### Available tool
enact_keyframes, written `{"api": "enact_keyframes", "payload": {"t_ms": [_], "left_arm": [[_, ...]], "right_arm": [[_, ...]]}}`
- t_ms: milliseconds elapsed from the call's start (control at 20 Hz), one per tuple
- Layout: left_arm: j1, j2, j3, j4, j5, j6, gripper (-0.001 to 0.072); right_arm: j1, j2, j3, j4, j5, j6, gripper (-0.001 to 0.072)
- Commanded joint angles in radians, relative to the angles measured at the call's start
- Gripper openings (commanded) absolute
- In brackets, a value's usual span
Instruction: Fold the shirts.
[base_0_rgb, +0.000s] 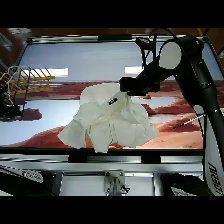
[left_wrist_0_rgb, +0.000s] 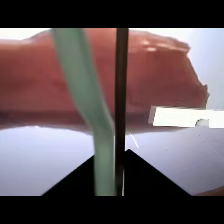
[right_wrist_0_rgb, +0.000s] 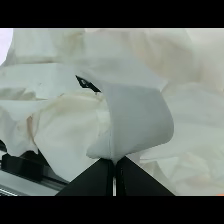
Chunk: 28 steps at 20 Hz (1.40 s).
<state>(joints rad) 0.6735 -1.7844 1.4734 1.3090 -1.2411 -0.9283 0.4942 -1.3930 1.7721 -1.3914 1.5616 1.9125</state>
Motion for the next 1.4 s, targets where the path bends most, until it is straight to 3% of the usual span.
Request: {"api": "enact_keyframes", "payload": {"t_ms": [0,550,700,850,950,1050,1200,1350], "left_arm": [[-0.008,-0.006,0.002,-0.002,-0.025,0.001,0.0051],[-0.017,0.118,0.278,-0.038,-0.155,-0.116,0.0051],[-0.040,0.185,0.391,-0.043,-0.190,-0.163,0.0051],[-0.103,0.263,0.473,-0.285,-0.211,-0.185,0.0050],[-0.198,0.325,0.483,-0.380,-0.211,-0.210,0.0050],[-0.334,0.393,0.483,-0.356,-0.289,-0.211,0.0049],[-0.575,0.496,0.471,-0.153,-0.509,-0.230,0.0049],[-0.798,0.640,0.359,0.034,-0.548,-0.305,0.0049]], "right_arm": [[0.000,0.000,0.000,-0.003,0.000,0.001,0.0079],[-0.001,0.000,0.000,-0.006,-0.033,-0.023,0.0079],[-0.001,0.001,0.024,-0.076,-0.016,-0.049,0.0079],[-0.001,0.001,0.120,-0.256,0.038,-0.057,0.0079],[-0.001,0.001,0.175,-0.346,0.073,-0.089,0.0079],[-0.001,0.001,0.192,-0.397,0.105,-0.135,0.0079],[-0.001,0.000,0.192,-0.432,0.118,-0.204,0.0079],[-0.007,0.000,0.192,-0.457,0.095,-0.247,0.0079]]}}
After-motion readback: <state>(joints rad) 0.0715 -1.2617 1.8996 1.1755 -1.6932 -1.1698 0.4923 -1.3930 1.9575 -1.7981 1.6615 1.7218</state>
